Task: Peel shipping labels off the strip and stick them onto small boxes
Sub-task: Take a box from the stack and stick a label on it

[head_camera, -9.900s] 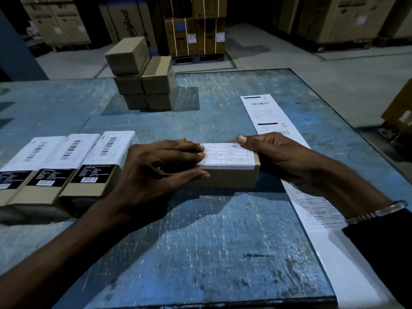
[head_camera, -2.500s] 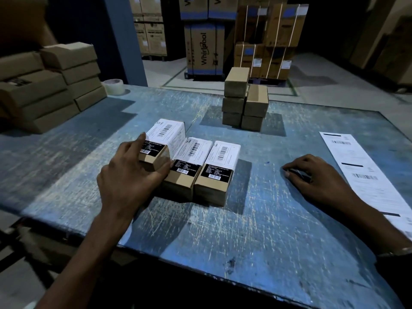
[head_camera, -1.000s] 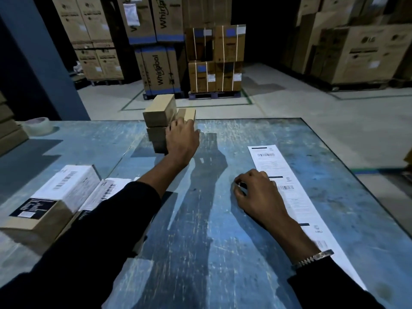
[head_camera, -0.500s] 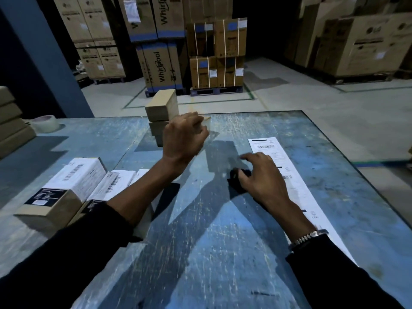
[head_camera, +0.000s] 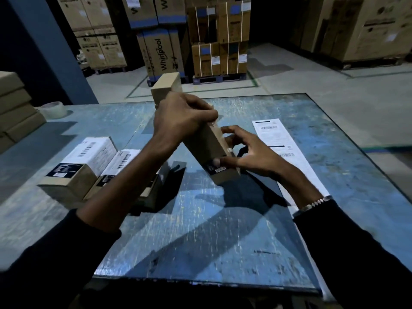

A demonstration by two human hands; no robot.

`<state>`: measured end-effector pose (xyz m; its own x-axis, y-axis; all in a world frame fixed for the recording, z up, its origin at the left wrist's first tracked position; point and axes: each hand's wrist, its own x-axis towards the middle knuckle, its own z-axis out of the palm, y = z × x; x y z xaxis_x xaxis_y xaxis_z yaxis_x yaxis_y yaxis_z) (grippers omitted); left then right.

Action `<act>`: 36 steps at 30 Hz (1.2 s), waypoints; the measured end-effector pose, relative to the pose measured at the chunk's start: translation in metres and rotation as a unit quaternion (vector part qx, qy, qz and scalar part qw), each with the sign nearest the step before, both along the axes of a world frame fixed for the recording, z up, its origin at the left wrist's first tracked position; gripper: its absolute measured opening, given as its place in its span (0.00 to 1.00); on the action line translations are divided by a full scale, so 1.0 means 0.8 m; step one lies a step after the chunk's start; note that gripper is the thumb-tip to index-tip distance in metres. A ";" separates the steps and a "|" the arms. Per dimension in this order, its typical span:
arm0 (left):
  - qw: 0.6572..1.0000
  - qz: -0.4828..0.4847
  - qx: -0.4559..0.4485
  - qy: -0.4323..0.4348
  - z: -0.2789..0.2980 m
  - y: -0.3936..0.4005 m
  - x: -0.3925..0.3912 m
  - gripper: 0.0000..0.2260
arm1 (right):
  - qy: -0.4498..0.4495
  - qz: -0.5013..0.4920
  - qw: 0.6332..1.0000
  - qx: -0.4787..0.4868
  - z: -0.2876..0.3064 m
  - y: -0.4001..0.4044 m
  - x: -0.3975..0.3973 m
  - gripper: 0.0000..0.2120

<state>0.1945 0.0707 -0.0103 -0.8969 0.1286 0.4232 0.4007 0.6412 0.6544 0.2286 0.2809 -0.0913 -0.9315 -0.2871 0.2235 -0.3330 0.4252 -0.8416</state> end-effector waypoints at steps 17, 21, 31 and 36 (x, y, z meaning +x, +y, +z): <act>0.972 -0.064 0.167 -0.154 -0.118 0.020 -0.008 0.17 | -0.246 0.065 0.965 -0.070 0.001 0.034 0.004 0.38; 0.955 -0.096 0.180 -0.215 -0.138 0.028 -0.004 0.17 | -0.230 0.030 0.972 -0.039 -0.004 0.032 -0.003 0.27; 0.956 -0.095 -0.020 -0.278 -0.108 0.029 0.061 0.50 | -0.189 -0.107 0.973 0.079 -0.007 0.042 -0.020 0.29; 0.958 -0.106 -0.125 -0.237 -0.114 0.031 0.079 0.48 | -0.164 -0.119 0.978 0.047 -0.008 0.041 -0.022 0.21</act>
